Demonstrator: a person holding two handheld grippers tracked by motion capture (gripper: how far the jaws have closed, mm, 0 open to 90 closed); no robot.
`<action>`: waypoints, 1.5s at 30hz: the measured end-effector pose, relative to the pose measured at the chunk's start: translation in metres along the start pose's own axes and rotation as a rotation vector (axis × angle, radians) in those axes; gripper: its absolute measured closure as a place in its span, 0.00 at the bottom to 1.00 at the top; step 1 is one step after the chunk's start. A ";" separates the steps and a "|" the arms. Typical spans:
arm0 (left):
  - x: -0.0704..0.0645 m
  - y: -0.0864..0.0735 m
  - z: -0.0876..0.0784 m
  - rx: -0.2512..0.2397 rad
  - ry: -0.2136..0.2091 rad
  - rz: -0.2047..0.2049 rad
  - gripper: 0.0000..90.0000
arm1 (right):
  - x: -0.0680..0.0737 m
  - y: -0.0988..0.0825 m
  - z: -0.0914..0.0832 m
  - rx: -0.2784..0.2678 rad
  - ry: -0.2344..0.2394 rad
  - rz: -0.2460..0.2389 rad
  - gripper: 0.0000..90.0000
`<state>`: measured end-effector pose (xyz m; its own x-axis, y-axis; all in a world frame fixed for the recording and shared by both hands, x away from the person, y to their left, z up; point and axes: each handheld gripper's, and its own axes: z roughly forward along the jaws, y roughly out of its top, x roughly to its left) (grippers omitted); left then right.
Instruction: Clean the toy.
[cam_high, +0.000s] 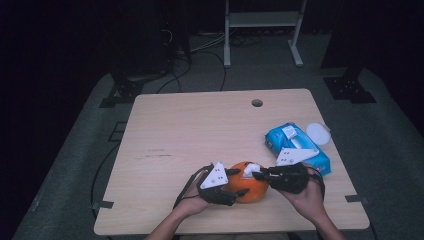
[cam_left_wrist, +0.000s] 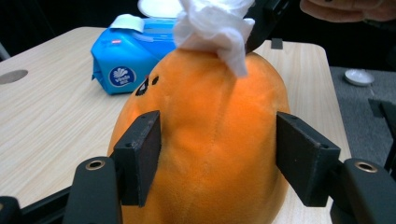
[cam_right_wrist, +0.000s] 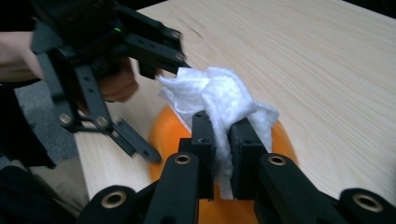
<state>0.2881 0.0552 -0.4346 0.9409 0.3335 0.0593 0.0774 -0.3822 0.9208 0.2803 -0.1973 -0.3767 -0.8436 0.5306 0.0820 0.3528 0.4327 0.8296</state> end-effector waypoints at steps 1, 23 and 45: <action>0.001 0.000 0.000 0.001 0.003 -0.005 0.39 | -0.004 -0.003 -0.003 0.003 -0.013 0.010 0.91; 0.006 0.000 0.000 -0.011 0.028 -0.070 0.34 | 0.011 0.000 0.005 0.000 0.024 -0.020 0.90; -0.018 0.000 0.010 0.034 -0.037 0.135 0.34 | -0.002 -0.001 -0.001 -0.005 -0.029 0.010 0.90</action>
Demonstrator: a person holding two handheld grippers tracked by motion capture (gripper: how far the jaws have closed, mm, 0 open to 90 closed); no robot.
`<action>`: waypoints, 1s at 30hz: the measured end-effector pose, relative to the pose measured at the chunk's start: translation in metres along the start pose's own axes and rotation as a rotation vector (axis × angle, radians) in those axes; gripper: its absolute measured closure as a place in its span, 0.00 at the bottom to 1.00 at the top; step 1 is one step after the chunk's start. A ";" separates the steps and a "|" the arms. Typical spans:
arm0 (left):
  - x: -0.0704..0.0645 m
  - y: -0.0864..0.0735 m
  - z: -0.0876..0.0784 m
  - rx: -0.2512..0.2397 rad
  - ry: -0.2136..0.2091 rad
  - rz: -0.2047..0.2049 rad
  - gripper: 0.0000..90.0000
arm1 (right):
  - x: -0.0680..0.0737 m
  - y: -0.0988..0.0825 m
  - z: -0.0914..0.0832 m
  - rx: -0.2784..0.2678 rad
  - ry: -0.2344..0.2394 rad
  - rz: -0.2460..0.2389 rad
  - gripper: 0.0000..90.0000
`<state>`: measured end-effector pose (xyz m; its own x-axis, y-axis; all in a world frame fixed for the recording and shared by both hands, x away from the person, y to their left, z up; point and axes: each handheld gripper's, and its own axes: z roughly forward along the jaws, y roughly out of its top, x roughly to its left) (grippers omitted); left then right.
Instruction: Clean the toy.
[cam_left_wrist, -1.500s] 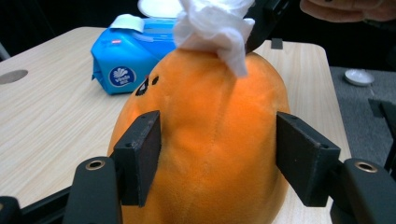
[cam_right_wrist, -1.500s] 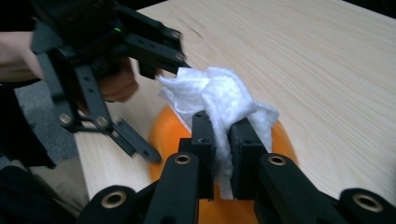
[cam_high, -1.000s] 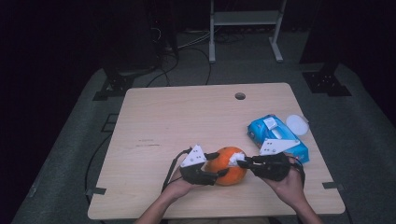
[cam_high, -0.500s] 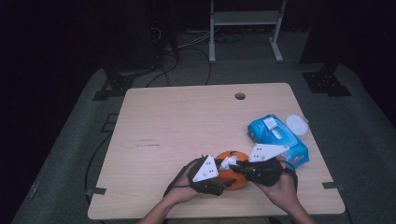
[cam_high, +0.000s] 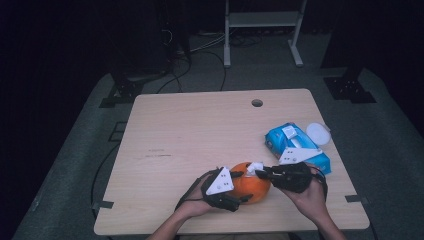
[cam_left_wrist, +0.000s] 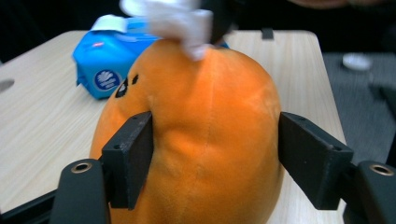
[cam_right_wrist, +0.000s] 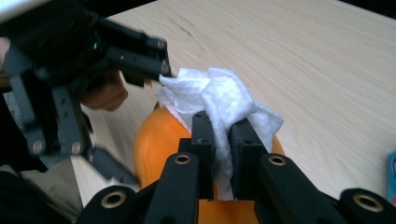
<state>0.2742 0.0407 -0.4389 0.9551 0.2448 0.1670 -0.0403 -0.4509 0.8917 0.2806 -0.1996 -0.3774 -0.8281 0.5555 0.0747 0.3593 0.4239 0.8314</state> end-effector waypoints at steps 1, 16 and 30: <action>-0.004 0.001 0.001 0.003 -0.021 0.037 0.35 | 0.000 0.002 0.002 0.001 -0.005 0.002 0.90; 0.016 -0.007 -0.006 -0.052 0.034 -0.159 0.38 | -0.022 -0.014 -0.007 -0.016 -0.019 0.092 0.91; 0.029 -0.015 -0.010 -0.086 0.023 -0.260 0.37 | -0.033 -0.024 -0.004 -0.006 -0.022 0.121 0.91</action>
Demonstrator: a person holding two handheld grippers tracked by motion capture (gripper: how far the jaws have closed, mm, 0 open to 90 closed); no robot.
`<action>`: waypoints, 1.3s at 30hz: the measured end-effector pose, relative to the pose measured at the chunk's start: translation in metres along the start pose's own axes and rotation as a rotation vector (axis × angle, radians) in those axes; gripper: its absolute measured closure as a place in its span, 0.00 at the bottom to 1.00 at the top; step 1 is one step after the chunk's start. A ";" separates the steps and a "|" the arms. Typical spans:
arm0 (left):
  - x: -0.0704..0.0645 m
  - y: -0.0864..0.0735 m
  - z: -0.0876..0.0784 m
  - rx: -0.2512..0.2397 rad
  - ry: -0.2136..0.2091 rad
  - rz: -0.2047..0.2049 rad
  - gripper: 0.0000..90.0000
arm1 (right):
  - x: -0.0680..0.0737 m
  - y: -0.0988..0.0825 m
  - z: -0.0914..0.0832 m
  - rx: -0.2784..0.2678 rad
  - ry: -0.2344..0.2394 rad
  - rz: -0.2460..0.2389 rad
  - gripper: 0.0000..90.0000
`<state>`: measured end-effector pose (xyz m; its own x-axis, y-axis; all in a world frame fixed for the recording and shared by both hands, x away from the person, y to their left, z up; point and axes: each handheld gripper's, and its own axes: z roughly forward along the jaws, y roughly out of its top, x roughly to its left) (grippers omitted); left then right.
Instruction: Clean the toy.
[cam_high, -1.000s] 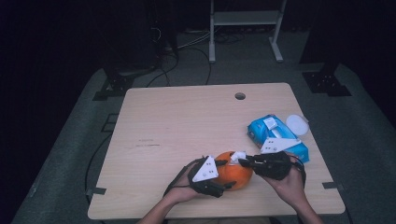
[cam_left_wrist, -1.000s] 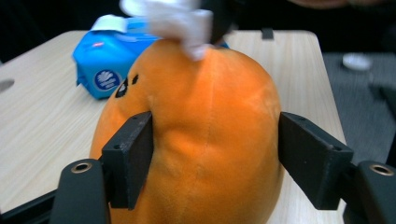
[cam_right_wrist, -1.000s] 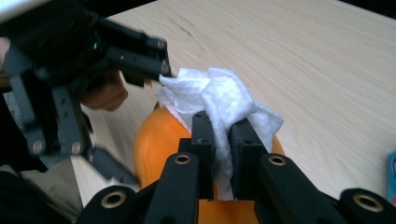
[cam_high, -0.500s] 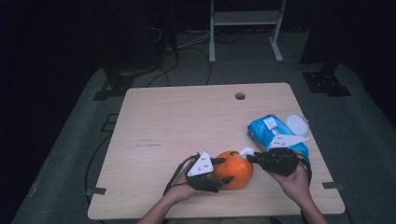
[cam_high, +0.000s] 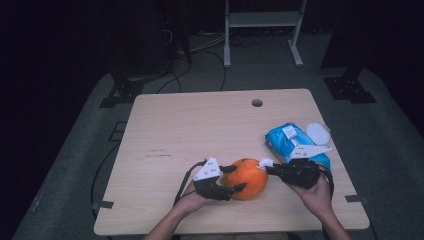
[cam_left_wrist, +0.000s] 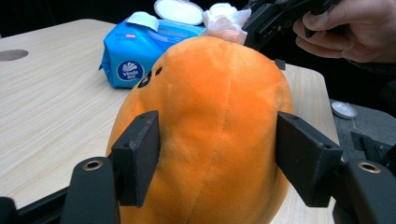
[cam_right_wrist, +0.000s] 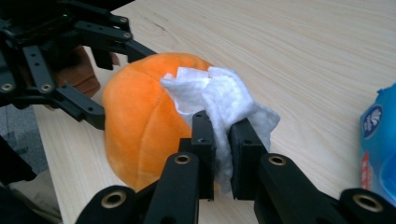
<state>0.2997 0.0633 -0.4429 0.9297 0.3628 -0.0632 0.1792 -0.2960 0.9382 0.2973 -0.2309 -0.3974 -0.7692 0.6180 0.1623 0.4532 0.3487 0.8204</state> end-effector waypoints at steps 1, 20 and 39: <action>0.000 0.001 0.000 0.001 0.005 0.000 0.36 | 0.004 0.002 0.000 0.000 -0.001 -0.015 0.90; 0.007 -0.011 0.017 0.072 0.000 0.065 0.11 | 0.014 0.009 -0.001 -0.028 0.028 -0.043 0.90; 0.005 0.015 -0.014 0.087 -0.012 0.066 0.42 | 0.018 0.008 0.014 -0.007 0.069 -0.011 0.91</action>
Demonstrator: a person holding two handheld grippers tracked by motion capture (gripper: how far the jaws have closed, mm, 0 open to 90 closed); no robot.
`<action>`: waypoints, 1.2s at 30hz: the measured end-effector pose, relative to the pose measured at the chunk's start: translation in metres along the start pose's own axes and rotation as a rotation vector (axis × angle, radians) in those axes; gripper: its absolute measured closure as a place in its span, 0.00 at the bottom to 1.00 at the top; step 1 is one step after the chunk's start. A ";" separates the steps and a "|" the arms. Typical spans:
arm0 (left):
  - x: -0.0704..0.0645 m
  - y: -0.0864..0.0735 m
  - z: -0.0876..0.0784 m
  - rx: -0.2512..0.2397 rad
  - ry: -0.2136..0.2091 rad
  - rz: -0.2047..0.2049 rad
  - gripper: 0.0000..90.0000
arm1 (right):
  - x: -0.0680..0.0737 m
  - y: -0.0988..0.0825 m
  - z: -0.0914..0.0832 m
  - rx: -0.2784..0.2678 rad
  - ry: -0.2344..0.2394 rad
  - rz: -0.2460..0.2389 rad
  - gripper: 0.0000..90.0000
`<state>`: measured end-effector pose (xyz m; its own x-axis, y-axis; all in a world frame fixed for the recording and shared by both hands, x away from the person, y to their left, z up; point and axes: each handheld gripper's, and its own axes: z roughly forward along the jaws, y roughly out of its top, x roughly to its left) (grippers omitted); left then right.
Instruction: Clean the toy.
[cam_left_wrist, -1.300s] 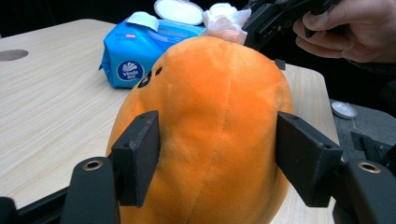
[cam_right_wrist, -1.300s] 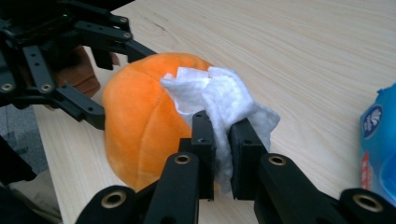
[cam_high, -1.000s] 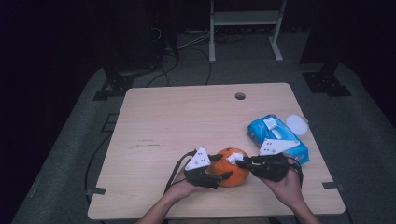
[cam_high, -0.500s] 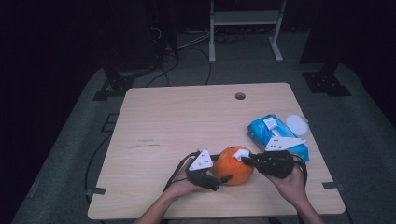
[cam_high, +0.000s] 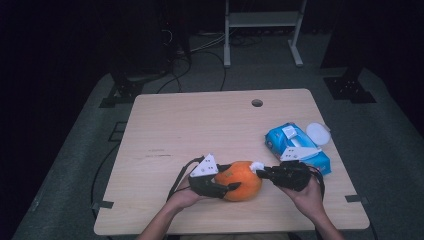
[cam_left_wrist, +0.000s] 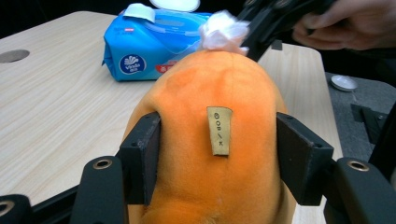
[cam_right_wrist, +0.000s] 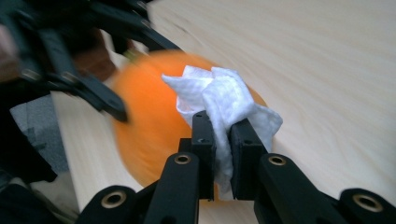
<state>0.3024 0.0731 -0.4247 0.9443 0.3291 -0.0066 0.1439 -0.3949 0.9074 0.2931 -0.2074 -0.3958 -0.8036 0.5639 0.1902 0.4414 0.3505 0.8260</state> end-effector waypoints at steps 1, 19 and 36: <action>0.000 0.000 0.000 0.000 0.000 0.000 0.42 | 0.000 0.000 0.000 0.000 0.000 0.000 0.91; -0.012 -0.002 0.018 -0.010 0.007 0.007 0.34 | 0.024 0.007 0.008 0.015 0.017 -0.119 0.90; -0.006 -0.004 0.015 -0.014 0.044 -0.017 0.37 | 0.013 0.001 0.003 0.018 -0.022 -0.077 0.91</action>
<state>0.3002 0.0595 -0.4351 0.9276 0.3735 -0.0037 0.1553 -0.3766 0.9133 0.2845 -0.1978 -0.3941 -0.8264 0.5513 0.1144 0.3860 0.4069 0.8279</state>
